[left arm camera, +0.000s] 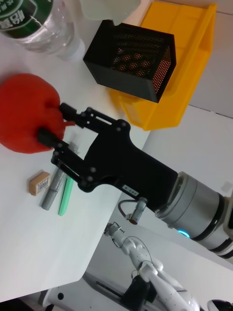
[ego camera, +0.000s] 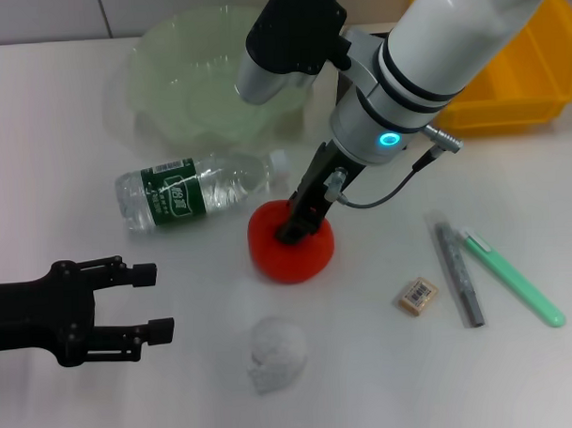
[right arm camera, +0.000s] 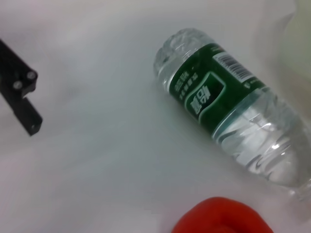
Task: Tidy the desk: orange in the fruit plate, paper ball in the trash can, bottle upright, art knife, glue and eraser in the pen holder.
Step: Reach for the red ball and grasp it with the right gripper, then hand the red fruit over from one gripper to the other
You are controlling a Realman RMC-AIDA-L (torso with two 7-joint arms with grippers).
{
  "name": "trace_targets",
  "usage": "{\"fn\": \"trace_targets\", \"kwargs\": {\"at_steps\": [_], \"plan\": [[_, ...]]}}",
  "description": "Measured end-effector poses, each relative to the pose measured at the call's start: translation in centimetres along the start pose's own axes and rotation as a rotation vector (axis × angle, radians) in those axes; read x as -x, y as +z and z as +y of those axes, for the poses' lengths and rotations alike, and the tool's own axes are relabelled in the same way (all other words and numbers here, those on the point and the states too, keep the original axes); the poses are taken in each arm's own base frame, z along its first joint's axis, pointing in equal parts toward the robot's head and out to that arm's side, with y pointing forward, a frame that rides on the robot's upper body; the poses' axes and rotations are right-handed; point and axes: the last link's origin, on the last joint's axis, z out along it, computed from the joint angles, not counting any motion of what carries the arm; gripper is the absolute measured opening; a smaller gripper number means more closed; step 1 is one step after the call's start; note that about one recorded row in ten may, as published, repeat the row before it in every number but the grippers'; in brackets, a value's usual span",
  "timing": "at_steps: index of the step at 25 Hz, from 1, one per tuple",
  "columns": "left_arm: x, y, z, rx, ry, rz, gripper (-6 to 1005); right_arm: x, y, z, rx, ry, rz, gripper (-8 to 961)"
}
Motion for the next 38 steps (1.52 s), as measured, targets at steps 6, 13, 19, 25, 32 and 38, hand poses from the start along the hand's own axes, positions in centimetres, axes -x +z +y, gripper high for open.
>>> {"fn": "trace_targets", "kwargs": {"at_steps": [6, 13, 19, 25, 32, 38], "plan": [[0.1, 0.0, 0.0, -0.004, -0.004, 0.002, 797, -0.1, -0.2, 0.1, 0.007, -0.011, 0.024, 389], [0.3, 0.0, 0.1, -0.007, -0.006, 0.004, 794, 0.4, -1.4, 0.5, 0.014, -0.028, -0.003, 238], [0.6, -0.2, 0.2, -0.014, -0.012, 0.005, 792, 1.5, -5.6, 0.0, -0.018, -0.035, -0.094, 211], [0.7, -0.3, 0.1, -0.022, -0.008, 0.005, 789, 4.3, -9.0, -2.4, -0.154, -0.053, -0.230, 163], [0.8, 0.1, 0.1, -0.026, -0.003, 0.007, 786, 7.0, -8.6, -4.3, -0.288, -0.077, -0.339, 121], [1.1, 0.7, 0.2, -0.025, -0.016, 0.014, 783, 8.1, -6.8, -5.3, -0.351, -0.085, -0.372, 122]]}}
